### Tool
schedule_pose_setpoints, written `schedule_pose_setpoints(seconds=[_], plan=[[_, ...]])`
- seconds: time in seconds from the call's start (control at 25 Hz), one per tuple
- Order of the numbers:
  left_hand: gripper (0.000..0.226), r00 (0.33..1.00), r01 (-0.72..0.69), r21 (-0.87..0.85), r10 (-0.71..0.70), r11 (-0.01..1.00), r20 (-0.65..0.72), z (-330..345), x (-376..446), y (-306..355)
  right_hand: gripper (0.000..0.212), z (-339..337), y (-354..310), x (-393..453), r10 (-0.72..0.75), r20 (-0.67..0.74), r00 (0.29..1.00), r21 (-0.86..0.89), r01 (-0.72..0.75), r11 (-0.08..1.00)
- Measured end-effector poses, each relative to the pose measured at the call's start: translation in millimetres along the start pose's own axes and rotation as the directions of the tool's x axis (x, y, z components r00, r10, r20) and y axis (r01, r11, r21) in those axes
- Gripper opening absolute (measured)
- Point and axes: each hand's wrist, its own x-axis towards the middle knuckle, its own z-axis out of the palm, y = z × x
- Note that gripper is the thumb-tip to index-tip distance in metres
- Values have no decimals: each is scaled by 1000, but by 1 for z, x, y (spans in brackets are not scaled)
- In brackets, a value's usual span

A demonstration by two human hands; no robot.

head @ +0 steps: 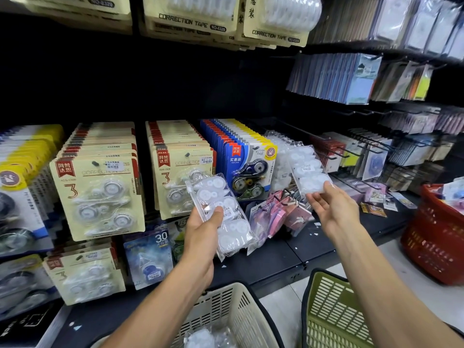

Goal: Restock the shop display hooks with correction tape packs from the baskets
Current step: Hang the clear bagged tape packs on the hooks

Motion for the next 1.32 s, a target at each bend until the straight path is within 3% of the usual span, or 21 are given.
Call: schedule_pose_setpoints(seconds=[0.12,0.28,0.4,0.48,0.52,0.6,0.68,0.72,0.8,0.88,0.92,0.96,1.0,1.08,1.12,1.2,1.32], plan=[[33,1000,2,1,-2,1000,-4,0,0,0,4,2,0,-2,31,25,999,5,-31,1000],[29,999,37,-31,-37,999,-14,1,-2,4,45,0,-1,0,167,152,974,-3,-168,986],[28,992,127,-100,-129,987,-10,2,-4,9,63,4,3,-7,174,166,971,-256,-128,958],[29,990,142,-111,-143,984,-4,3,-6,10,57,9,7,-19,179,238,955,-414,-67,908],[29,992,126,-110,-126,986,9,4,-7,11,50,13,8,-27,243,332,911,-488,-54,871],[28,995,82,-101,-76,992,59,5,-9,12,44,20,12,-43,442,486,754,-663,-11,748],[25,995,38,-104,-29,994,92,5,-9,14,28,27,18,-54,568,549,613,-756,74,650],[23,995,21,-99,-11,995,97,5,-9,15,20,28,22,-54,571,568,593,-756,101,646],[22,995,-23,-3,23,1000,98,3,-10,17,13,29,25,-49,490,590,642,-696,97,711],[34,992,-91,254,64,963,113,-2,-11,20,10,26,24,-41,345,565,750,-581,64,811],[48,985,-145,431,87,891,151,-6,-10,21,8,23,22,-37,265,532,804,-505,50,861],[63,970,-222,625,107,748,216,-11,-10,22,7,19,20,-32,187,487,853,-424,43,905],[76,951,-306,792,122,529,286,-15,-9,22,6,16,18,-29,117,429,896,-349,45,936],[88,906,-410,907,158,95,393,-20,-7,20,7,9,11,-22,13,287,958,-242,60,968],[91,896,-418,908,159,-20,415,-21,-7,18,8,5,8,-18,-18,215,976,-206,64,977],[93,897,-412,907,134,-88,421,-19,-6,14,9,-2,5,-11,-48,118,992,-183,70,981],[95,894,-427,900,112,-85,434,-17,-6,11,9,-10,5,-1,-56,69,996,-215,69,974]])
